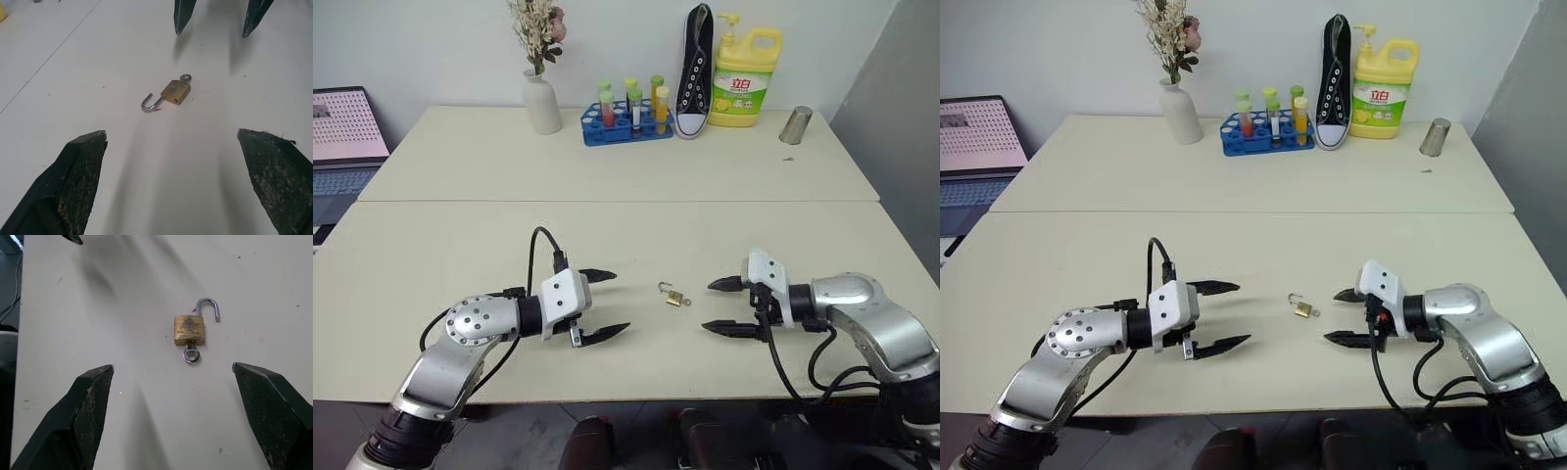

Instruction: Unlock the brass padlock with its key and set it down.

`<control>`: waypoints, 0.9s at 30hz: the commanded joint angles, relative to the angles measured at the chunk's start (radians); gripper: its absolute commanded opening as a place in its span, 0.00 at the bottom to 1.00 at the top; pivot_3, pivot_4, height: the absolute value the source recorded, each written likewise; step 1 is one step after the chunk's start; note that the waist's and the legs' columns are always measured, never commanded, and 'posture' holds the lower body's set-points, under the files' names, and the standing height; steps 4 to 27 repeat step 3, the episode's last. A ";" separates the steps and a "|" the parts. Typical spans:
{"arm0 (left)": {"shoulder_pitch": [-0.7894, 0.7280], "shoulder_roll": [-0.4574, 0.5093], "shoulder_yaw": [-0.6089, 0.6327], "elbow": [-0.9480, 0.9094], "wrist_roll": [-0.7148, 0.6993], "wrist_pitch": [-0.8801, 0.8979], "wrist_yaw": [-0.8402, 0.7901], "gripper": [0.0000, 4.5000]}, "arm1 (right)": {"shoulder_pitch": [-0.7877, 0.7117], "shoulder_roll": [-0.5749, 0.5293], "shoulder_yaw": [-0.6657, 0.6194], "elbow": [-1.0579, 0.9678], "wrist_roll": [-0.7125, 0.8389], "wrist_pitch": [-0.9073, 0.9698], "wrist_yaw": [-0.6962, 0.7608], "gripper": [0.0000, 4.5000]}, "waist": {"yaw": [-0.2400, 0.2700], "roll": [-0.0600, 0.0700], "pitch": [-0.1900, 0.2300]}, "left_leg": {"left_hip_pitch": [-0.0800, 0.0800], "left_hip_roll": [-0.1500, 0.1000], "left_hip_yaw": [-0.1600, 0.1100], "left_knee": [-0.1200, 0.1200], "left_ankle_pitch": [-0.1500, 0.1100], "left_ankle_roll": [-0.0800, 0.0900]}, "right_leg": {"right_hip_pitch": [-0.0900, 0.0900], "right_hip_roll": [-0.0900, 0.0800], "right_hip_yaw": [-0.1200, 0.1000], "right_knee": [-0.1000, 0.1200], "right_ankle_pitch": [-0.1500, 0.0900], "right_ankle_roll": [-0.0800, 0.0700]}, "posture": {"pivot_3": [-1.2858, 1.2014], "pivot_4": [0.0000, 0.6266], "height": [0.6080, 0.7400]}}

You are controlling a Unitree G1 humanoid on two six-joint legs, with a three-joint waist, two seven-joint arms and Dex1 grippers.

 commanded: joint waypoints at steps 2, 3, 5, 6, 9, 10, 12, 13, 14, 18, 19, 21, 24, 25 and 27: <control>-0.005 0.019 0.026 -0.019 -0.030 -0.006 -0.035 1.00 | 0.012 -0.020 -0.049 -0.067 0.028 0.008 -0.016 0.90 | 0.001 0.000 0.000 | 0.000 0.000 0.000 0.000 0.000 0.000 | 0.000 0.000 0.000 0.000 0.000 0.000 | 0.52 0.24 1.00; -0.005 0.016 0.027 -0.018 -0.043 -0.004 -0.045 1.00 | 0.011 -0.019 -0.049 -0.065 0.024 0.003 -0.020 0.90 | 0.001 0.000 0.000 | 0.000 0.000 0.000 0.000 0.000 0.000 | 0.000 0.000 0.000 0.000 0.000 0.000 | 0.52 0.24 1.00; -0.005 0.016 0.027 -0.018 -0.043 -0.004 -0.045 1.00 | 0.011 -0.019 -0.049 -0.065 0.024 0.003 -0.020 0.90 | 0.001 0.000 0.000 | 0.000 0.000 0.000 0.000 0.000 0.000 | 0.000 0.000 0.000 0.000 0.000 0.000 | 0.52 0.24 1.00; -0.005 0.016 0.027 -0.018 -0.043 -0.004 -0.045 1.00 | 0.011 -0.019 -0.049 -0.065 0.024 0.003 -0.020 0.90 | 0.001 0.000 0.000 | 0.000 0.000 0.000 0.000 0.000 0.000 | 0.000 0.000 0.000 0.000 0.000 0.000 | 0.52 0.24 1.00; -0.005 0.016 0.027 -0.018 -0.043 -0.004 -0.045 1.00 | 0.011 -0.019 -0.049 -0.065 0.024 0.003 -0.020 0.90 | 0.001 0.000 0.000 | 0.000 0.000 0.000 0.000 0.000 0.000 | 0.000 0.000 0.000 0.000 0.000 0.000 | 0.52 0.24 1.00; -0.005 0.016 0.027 -0.018 -0.043 -0.004 -0.045 1.00 | 0.011 -0.019 -0.049 -0.065 0.024 0.003 -0.020 0.90 | 0.001 0.000 0.000 | 0.000 0.000 0.000 0.000 0.000 0.000 | 0.000 0.000 0.000 0.000 0.000 0.000 | 0.52 0.24 1.00; -0.005 0.016 0.027 -0.018 -0.043 -0.004 -0.045 1.00 | 0.011 -0.019 -0.049 -0.065 0.024 0.003 -0.020 0.90 | 0.001 0.000 0.000 | 0.000 0.000 0.000 0.000 0.000 0.000 | 0.000 0.000 0.000 0.000 0.000 0.000 | 0.52 0.24 1.00; -0.005 0.016 0.027 -0.018 -0.043 -0.004 -0.045 1.00 | 0.011 -0.019 -0.049 -0.065 0.024 0.003 -0.020 0.90 | 0.001 0.000 0.000 | 0.000 0.000 0.000 0.000 0.000 0.000 | 0.000 0.000 0.000 0.000 0.000 0.000 | 0.52 0.24 1.00; -0.005 0.016 0.027 -0.018 -0.043 -0.004 -0.045 1.00 | 0.011 -0.019 -0.049 -0.065 0.024 0.003 -0.020 0.90 | 0.001 0.000 0.000 | 0.000 0.000 0.000 0.000 0.000 0.000 | 0.000 0.000 0.000 0.000 0.000 0.000 | 0.52 0.24 1.00; -0.005 0.016 0.027 -0.018 -0.043 -0.004 -0.045 1.00 | 0.011 -0.019 -0.049 -0.065 0.024 0.003 -0.020 0.90 | 0.001 0.000 0.000 | 0.000 0.000 0.000 0.000 0.000 0.000 | 0.000 0.000 0.000 0.000 0.000 0.000 | 0.52 0.24 1.00; -0.005 0.016 0.027 -0.018 -0.043 -0.004 -0.045 1.00 | 0.011 -0.019 -0.049 -0.065 0.024 0.003 -0.020 0.90 | 0.001 0.000 0.000 | 0.000 0.000 0.000 0.000 0.000 0.000 | 0.000 0.000 0.000 0.000 0.000 0.000 | 0.52 0.24 1.00; -0.005 0.016 0.027 -0.018 -0.043 -0.004 -0.045 1.00 | 0.011 -0.019 -0.049 -0.065 0.024 0.003 -0.020 0.90 | 0.001 0.000 0.000 | 0.000 0.000 0.000 0.000 0.000 0.000 | 0.000 0.000 0.000 0.000 0.000 0.000 | 0.52 0.24 1.00; -0.005 0.016 0.027 -0.018 -0.043 -0.004 -0.045 1.00 | 0.011 -0.019 -0.049 -0.065 0.024 0.003 -0.020 0.90 | 0.001 0.000 0.000 | 0.000 0.000 0.000 0.000 0.000 0.000 | 0.000 0.000 0.000 0.000 0.000 0.000 | 0.52 0.24 1.00; -0.005 0.016 0.027 -0.018 -0.043 -0.004 -0.045 1.00 | 0.011 -0.019 -0.049 -0.065 0.024 0.003 -0.020 0.90 | 0.001 0.000 0.000 | 0.000 0.000 0.000 0.000 0.000 0.000 | 0.000 0.000 0.000 0.000 0.000 0.000 | 0.52 0.24 1.00; -0.005 0.016 0.027 -0.018 -0.043 -0.004 -0.045 1.00 | 0.011 -0.019 -0.049 -0.065 0.024 0.003 -0.020 0.90 | 0.001 0.000 0.000 | 0.000 0.000 0.000 0.000 0.000 0.000 | 0.000 0.000 0.000 0.000 0.000 0.000 | 0.52 0.24 1.00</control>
